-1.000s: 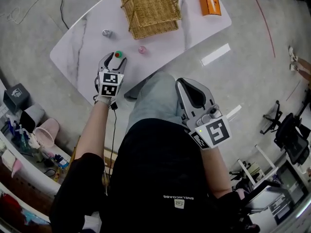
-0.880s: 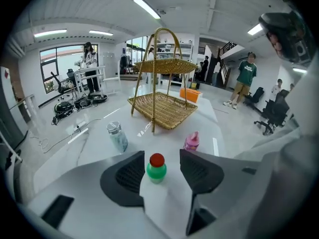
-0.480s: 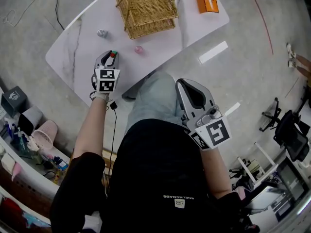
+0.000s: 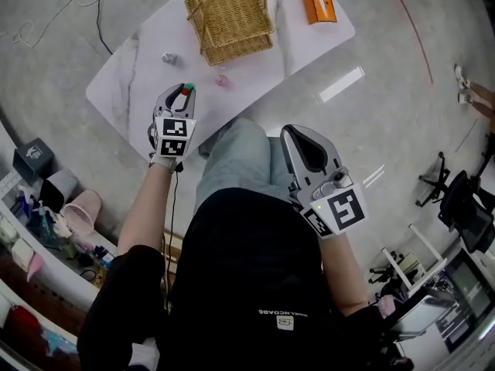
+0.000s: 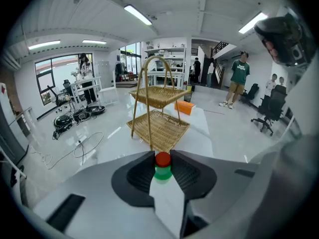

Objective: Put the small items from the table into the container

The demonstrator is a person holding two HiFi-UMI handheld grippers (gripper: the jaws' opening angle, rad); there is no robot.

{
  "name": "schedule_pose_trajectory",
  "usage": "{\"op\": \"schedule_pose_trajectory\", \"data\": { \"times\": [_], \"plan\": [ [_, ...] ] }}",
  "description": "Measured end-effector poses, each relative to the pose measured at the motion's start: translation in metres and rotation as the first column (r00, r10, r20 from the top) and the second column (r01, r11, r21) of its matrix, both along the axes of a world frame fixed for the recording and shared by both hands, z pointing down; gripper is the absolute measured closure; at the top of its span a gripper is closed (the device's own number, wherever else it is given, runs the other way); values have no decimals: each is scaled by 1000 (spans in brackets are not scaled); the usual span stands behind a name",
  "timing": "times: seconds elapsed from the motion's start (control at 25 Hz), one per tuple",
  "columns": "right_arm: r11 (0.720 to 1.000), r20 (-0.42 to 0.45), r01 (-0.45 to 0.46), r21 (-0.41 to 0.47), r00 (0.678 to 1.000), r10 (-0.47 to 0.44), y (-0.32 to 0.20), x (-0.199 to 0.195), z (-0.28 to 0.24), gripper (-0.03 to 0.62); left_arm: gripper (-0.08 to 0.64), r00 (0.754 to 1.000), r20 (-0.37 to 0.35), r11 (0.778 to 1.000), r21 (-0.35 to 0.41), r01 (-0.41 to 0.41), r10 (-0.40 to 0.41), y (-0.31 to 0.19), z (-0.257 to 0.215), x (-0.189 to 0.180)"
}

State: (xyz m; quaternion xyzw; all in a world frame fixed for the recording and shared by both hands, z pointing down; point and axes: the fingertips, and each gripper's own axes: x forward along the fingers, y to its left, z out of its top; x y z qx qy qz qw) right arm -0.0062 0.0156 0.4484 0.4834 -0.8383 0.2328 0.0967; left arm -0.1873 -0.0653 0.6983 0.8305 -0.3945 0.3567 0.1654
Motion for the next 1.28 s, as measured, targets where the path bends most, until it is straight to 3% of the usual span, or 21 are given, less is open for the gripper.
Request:
{"op": "schedule_pose_trajectory", "data": {
  "times": [0.24, 0.56, 0.88, 1.28],
  "plan": [
    [999, 7, -37, 1, 999, 37, 5, 12, -46, 583, 462, 997, -44, 996, 65, -65, 68, -13, -77, 35],
    [993, 3, -115, -9, 993, 115, 3, 32, -87, 583, 462, 993, -72, 992, 89, -85, 92, -57, -121, 83],
    [978, 8, -207, -19, 978, 207, -1, 48, -89, 583, 462, 993, -50, 986, 134, -97, 105, -106, -118, 121],
    [963, 1, -264, -52, 964, 265, 3, 52, -73, 583, 462, 997, 12, 985, 156, -78, 77, -141, -92, 128]
  ]
}}
